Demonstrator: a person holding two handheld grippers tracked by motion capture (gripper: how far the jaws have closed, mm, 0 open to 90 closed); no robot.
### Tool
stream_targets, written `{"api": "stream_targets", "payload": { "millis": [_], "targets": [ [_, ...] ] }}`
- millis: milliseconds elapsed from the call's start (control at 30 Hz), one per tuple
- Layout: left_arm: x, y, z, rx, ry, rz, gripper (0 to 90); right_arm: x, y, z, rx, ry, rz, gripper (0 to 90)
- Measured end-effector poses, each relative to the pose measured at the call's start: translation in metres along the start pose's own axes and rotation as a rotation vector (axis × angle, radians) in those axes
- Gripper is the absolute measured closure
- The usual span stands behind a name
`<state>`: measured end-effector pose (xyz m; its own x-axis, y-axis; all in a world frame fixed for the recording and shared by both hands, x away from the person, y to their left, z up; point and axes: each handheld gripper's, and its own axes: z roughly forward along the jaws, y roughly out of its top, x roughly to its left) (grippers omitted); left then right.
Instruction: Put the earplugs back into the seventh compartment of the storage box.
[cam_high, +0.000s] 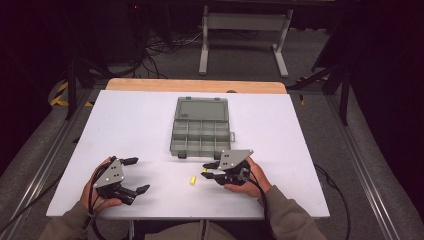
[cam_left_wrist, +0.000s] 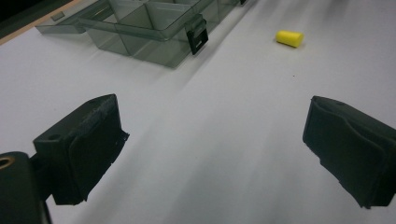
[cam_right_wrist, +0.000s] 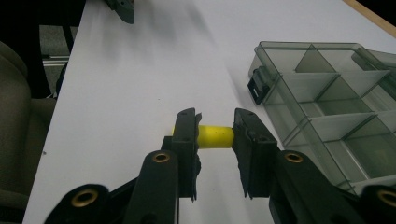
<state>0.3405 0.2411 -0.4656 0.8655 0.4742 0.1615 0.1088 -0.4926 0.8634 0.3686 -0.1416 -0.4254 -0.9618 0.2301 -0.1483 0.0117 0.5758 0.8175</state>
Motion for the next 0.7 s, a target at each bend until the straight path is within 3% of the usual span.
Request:
{"api": "stream_targets", "payload": {
  "millis": [700],
  "targets": [
    [0.0, 0.0, 0.0, -0.002, -0.001, 0.003, 5.7, -0.006, 0.003, -0.018, -0.04, -0.072, 0.008, 71.9]
  ]
}}
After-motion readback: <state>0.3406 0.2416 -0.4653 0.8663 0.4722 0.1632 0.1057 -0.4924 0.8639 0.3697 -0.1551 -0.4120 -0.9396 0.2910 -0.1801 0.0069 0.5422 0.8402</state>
